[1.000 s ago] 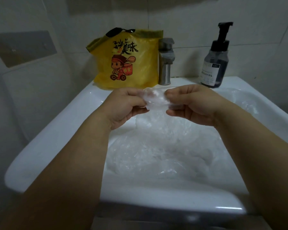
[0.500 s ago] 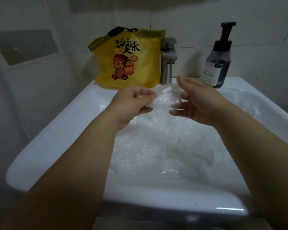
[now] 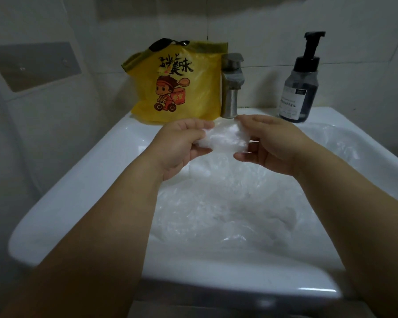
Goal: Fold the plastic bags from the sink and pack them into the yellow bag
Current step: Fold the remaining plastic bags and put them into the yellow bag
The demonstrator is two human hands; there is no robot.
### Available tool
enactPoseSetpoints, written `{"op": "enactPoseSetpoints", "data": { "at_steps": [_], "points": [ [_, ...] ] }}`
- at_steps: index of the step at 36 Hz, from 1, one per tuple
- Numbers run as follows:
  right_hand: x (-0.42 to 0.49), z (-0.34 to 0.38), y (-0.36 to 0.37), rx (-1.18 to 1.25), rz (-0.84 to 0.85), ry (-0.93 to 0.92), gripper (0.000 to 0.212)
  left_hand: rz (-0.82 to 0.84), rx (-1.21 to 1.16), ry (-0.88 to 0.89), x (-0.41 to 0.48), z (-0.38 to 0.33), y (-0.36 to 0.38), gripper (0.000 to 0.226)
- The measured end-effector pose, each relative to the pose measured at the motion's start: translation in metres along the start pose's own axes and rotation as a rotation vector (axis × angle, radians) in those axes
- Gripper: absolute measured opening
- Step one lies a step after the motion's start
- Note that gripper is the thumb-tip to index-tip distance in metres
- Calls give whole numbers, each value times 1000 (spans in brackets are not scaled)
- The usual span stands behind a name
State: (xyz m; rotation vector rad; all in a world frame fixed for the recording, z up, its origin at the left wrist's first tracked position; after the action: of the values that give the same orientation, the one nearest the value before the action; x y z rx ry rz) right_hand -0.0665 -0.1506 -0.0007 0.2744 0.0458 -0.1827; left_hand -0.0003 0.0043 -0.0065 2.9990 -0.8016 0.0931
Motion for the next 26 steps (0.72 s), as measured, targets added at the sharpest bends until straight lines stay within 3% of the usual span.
{"op": "enactPoseSetpoints", "data": {
  "at_steps": [2,6,9,15,19,20,23,26],
  "points": [
    [1,-2,1,9,-15,-15,20,29,-48,-1,0,0,0,14],
    [2,-2,1,74,12,-16,33,57,14,23,0,2,-1,33],
    [2,-1,1,43,45,31,33,26,48,38,0,2,-2,34],
    [-3,-2,3,-77,101,113,23,-10,-16,78,4,2,-7,51],
    [2,-3,-2,-361,-41,-116,56,-16,-26,85,5,2,-9,53],
    [2,-1,-2,-417,-79,-194,56,-14,-13,86,5,2,-9,52],
    [1,2,0,-418,-80,-285,29,-5,9,95,5,4,-7,49],
    [-2,0,4,-517,5,-231,9,19,-9,100,5,3,-6,46]
  ]
}}
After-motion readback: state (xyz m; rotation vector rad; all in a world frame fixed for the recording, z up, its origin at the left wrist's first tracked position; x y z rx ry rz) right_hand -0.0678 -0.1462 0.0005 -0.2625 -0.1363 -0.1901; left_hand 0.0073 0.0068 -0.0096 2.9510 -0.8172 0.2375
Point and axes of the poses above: each hand's wrist, its own x-axis towards the middle knuckle, its own y-axis out of the palm, z = x × y, the point moved 2 cm from there along x, towards the middle knuckle, and after that the axes turned 5 degrees about x, right-handed, at the moved point
